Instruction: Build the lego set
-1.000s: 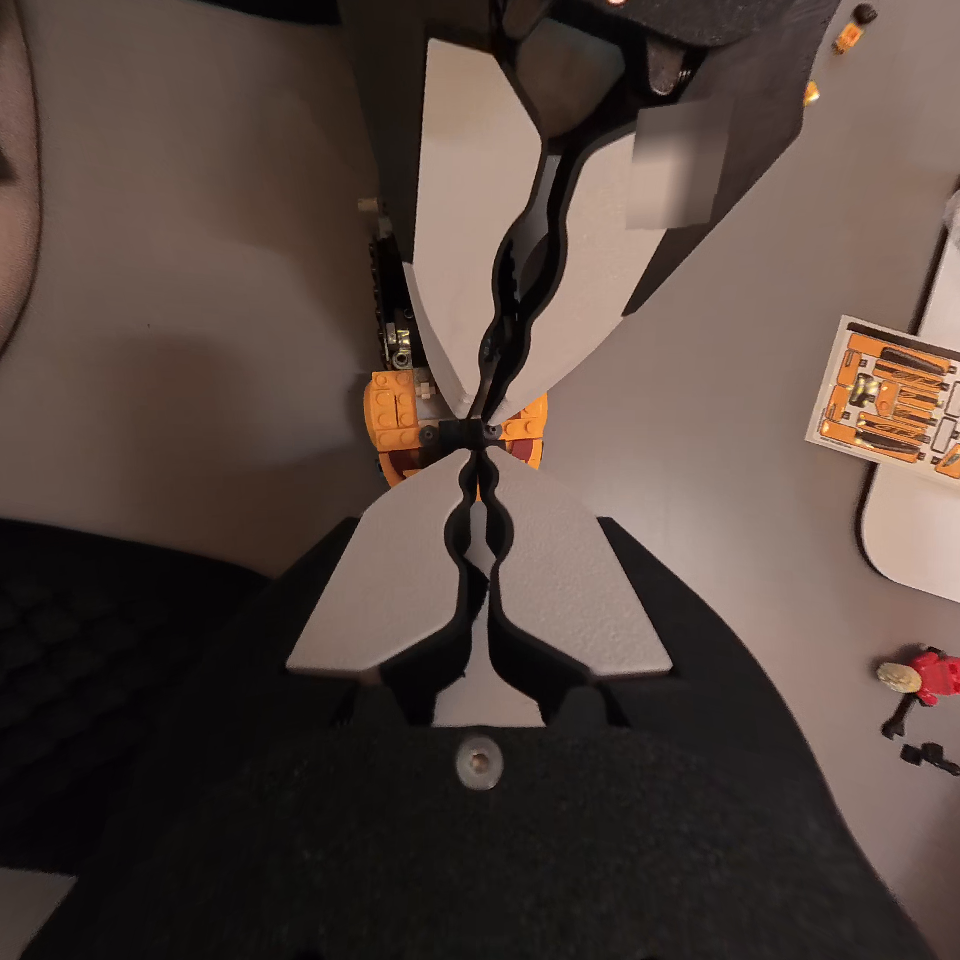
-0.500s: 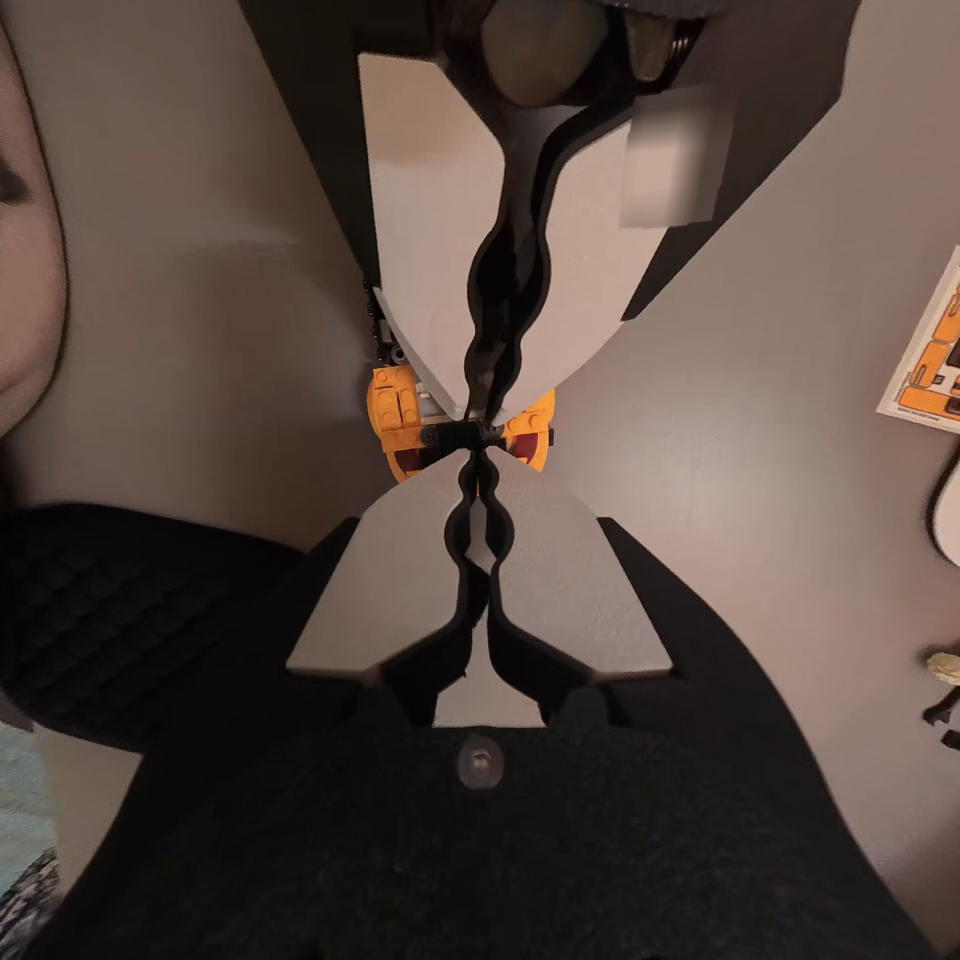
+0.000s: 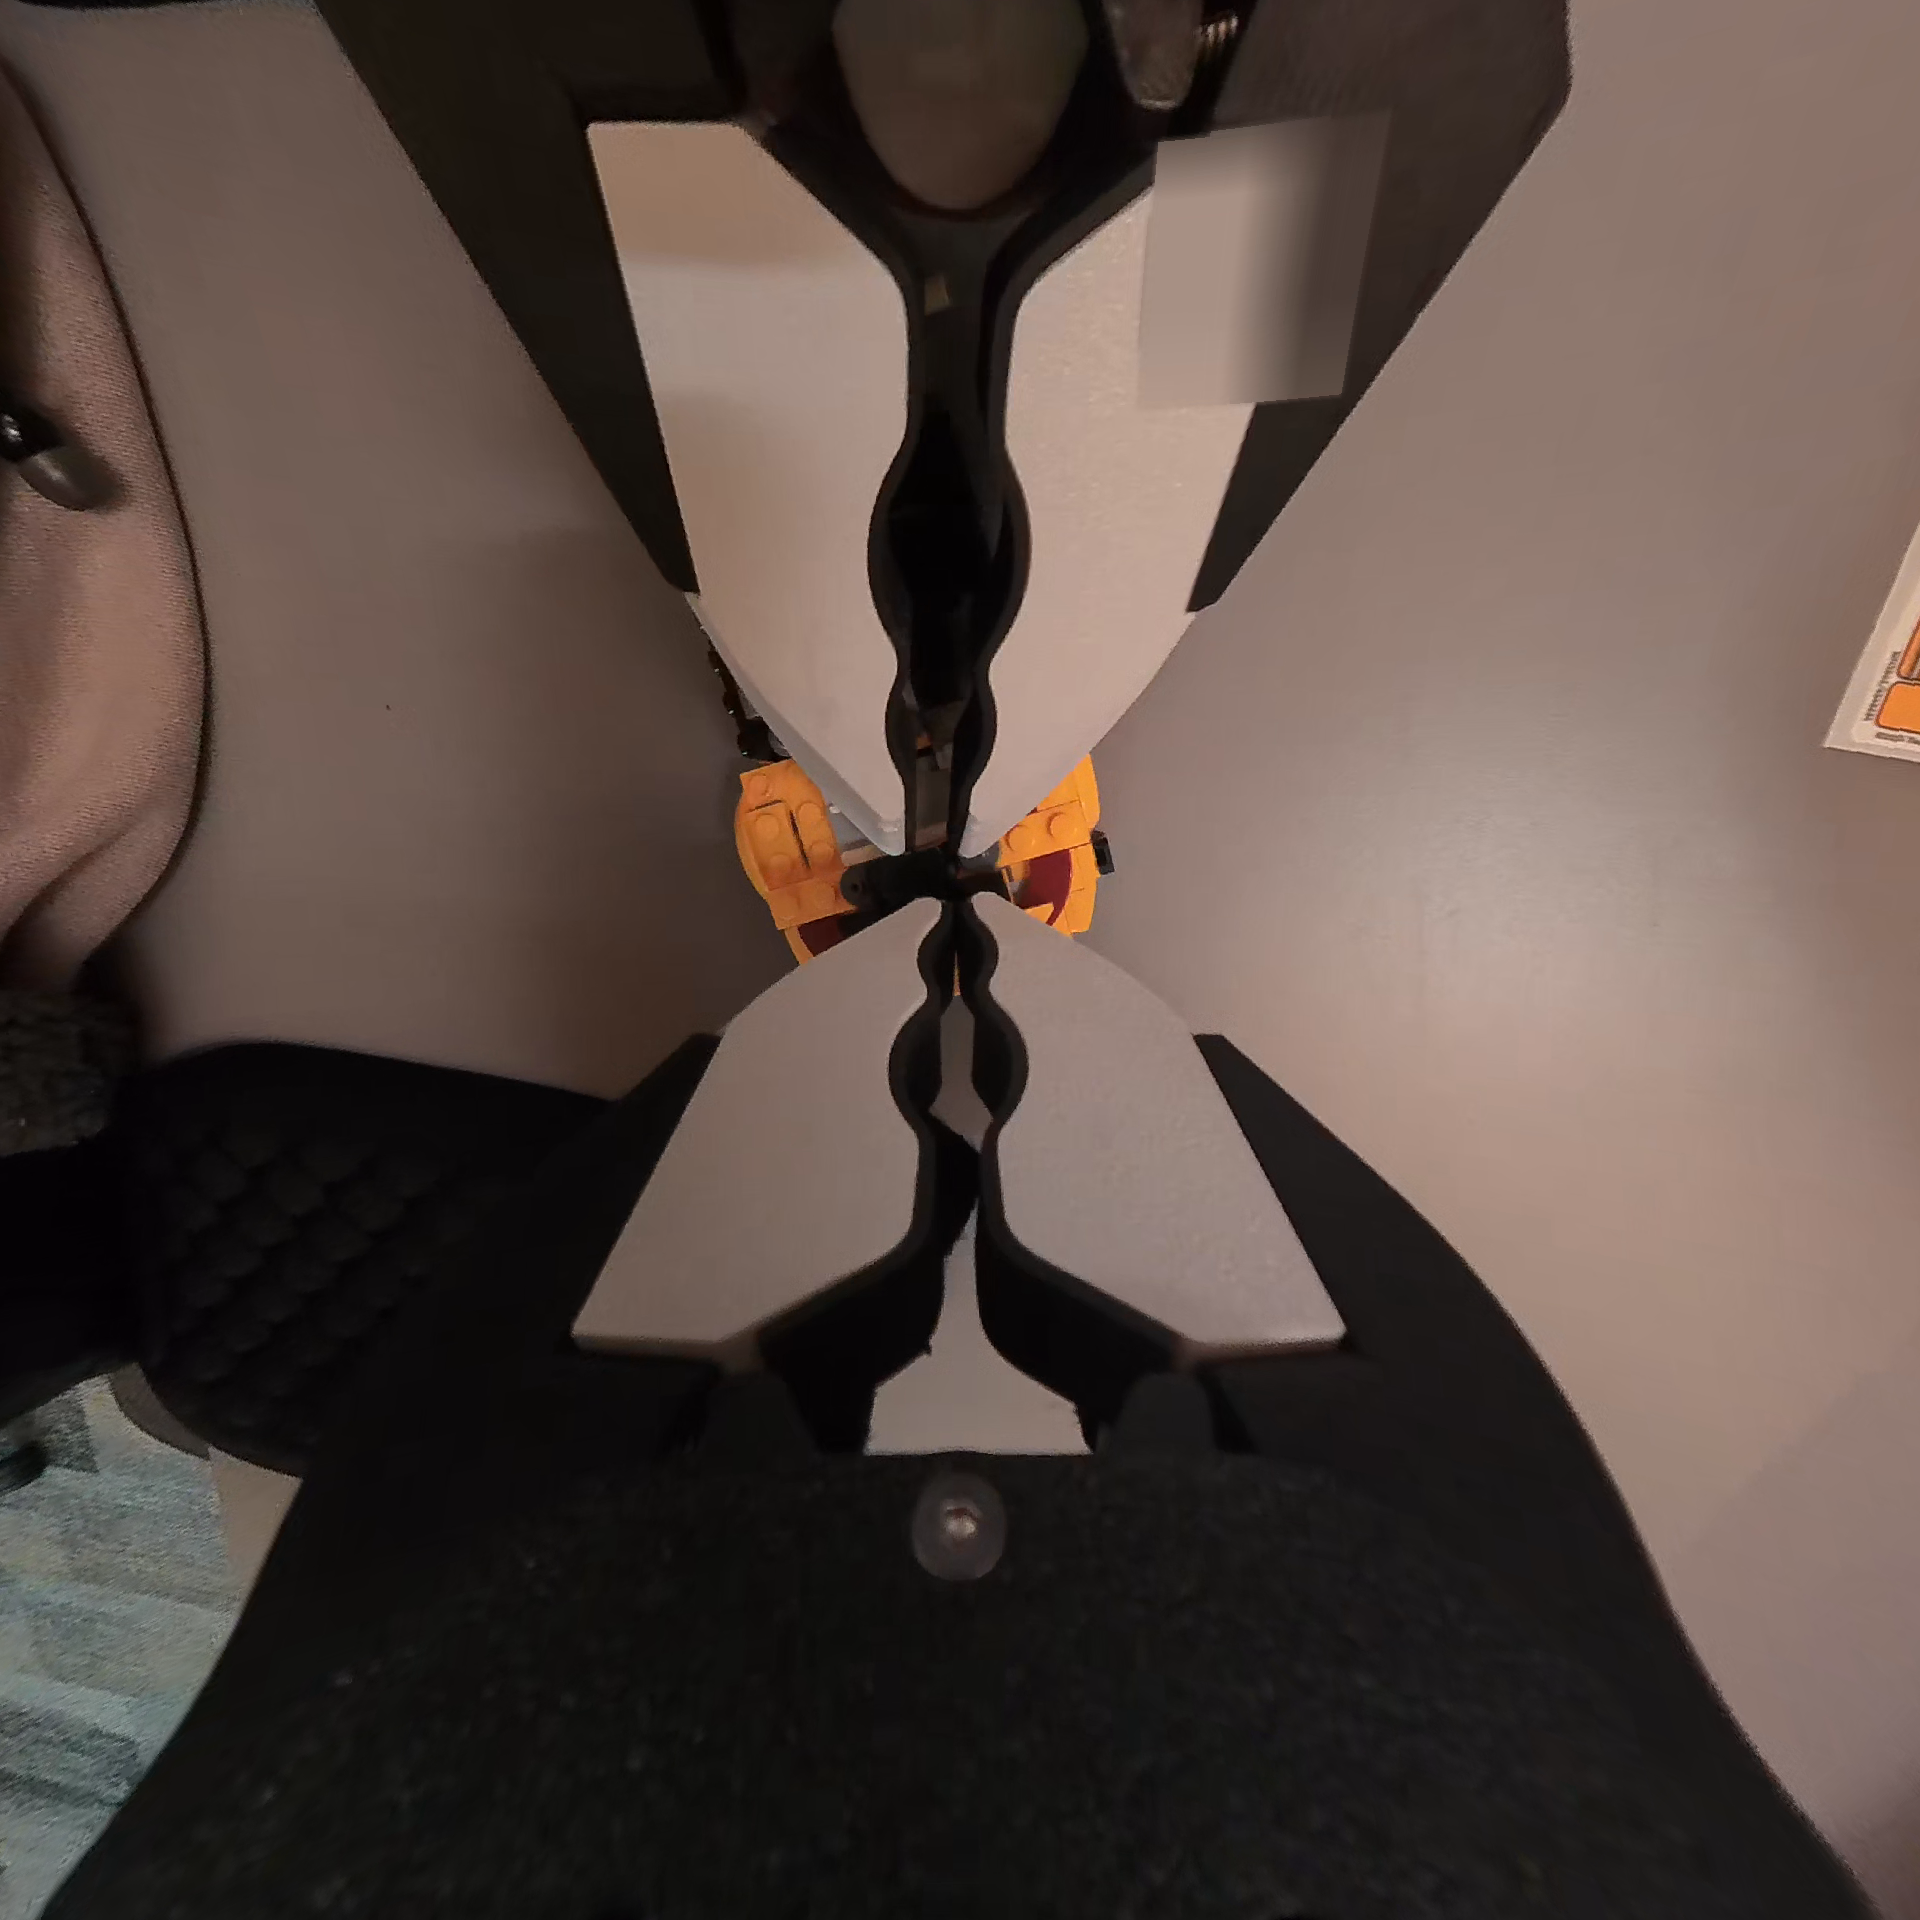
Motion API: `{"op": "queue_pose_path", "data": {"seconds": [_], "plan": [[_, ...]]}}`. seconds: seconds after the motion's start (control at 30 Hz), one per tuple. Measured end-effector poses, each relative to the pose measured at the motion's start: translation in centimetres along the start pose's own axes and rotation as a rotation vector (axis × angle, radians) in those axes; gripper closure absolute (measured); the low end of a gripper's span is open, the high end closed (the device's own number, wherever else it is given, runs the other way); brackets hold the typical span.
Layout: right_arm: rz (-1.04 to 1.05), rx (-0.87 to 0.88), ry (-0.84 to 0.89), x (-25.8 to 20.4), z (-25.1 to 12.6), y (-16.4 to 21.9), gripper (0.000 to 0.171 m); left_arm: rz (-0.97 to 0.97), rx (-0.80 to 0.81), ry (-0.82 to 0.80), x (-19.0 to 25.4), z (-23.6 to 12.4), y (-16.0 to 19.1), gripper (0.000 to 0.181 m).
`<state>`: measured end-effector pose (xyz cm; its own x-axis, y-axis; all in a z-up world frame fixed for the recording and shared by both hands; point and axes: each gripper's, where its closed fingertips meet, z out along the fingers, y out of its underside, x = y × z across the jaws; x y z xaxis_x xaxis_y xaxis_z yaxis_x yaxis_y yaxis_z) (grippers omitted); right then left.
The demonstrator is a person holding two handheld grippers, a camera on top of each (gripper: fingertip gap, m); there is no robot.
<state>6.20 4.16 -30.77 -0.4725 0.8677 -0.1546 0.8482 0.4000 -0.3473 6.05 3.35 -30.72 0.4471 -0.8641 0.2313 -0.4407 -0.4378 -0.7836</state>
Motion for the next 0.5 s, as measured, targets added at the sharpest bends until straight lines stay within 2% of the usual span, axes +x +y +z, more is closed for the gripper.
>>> {"op": "queue_pose_path", "data": {"seconds": [0.5], "plan": [[0.007, -0.001, 0.008, 0.22, 0.06, 0.05, 0.171, -0.02, 0.008, 0.005, -0.17, 0.17, -0.03, 0.176]]}}
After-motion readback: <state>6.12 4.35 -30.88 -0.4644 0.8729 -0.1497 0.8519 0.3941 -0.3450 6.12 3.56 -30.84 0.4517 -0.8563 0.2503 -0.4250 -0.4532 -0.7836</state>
